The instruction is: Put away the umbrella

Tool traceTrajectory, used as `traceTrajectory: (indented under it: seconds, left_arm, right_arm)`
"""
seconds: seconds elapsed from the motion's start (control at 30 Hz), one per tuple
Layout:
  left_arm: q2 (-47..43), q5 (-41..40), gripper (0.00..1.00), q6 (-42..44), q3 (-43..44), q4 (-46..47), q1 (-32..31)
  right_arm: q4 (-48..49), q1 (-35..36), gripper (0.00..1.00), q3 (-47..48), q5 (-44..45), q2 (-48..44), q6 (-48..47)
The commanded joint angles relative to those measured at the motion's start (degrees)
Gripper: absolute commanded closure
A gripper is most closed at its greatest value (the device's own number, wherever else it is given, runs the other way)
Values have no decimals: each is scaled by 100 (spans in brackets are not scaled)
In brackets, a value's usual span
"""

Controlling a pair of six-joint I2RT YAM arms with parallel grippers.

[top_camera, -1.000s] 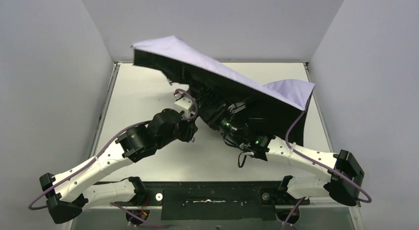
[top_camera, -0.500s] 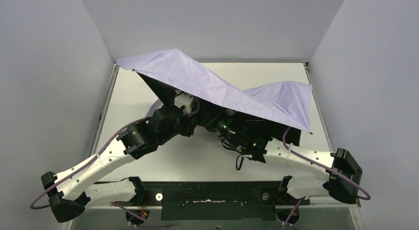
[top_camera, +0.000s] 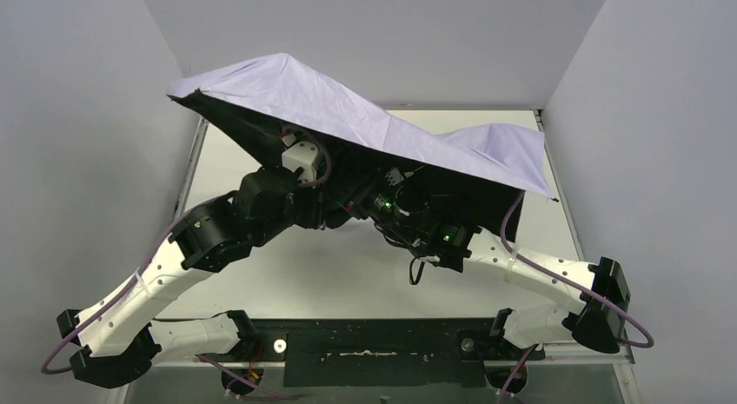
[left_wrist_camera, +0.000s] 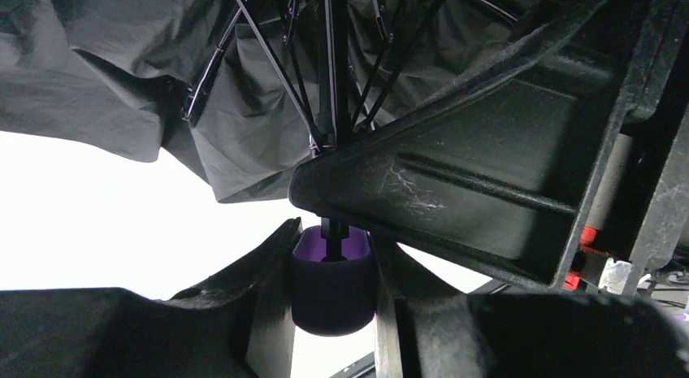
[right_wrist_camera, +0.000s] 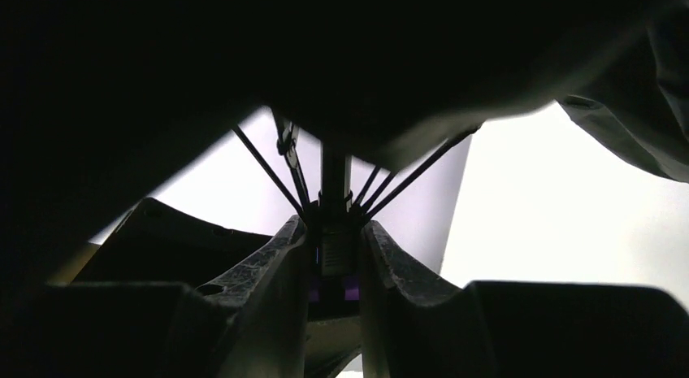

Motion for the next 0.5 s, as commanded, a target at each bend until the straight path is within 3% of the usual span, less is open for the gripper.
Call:
traceTrajectory:
  seconds: [0.0,0.23,0.33,0.47]
  left_arm:
    - [191,-877,100,-223,1506,-1226,-143]
    - [494,-982,100,-1076,2196,-2813,-234]
    - [475,-923,100,-1149,1500,-2450,-244]
    - [294,-1024,100,-1143,168,-1219,-197]
  right_arm:
    - [-234,-16,100,461,-831,316,570]
    - [-177,-6,98,303,-1434,458,1462]
    - [-262,-146,97,-75,-1298,485,1528]
    - [110,-837,97,-534,-1736,831,1124]
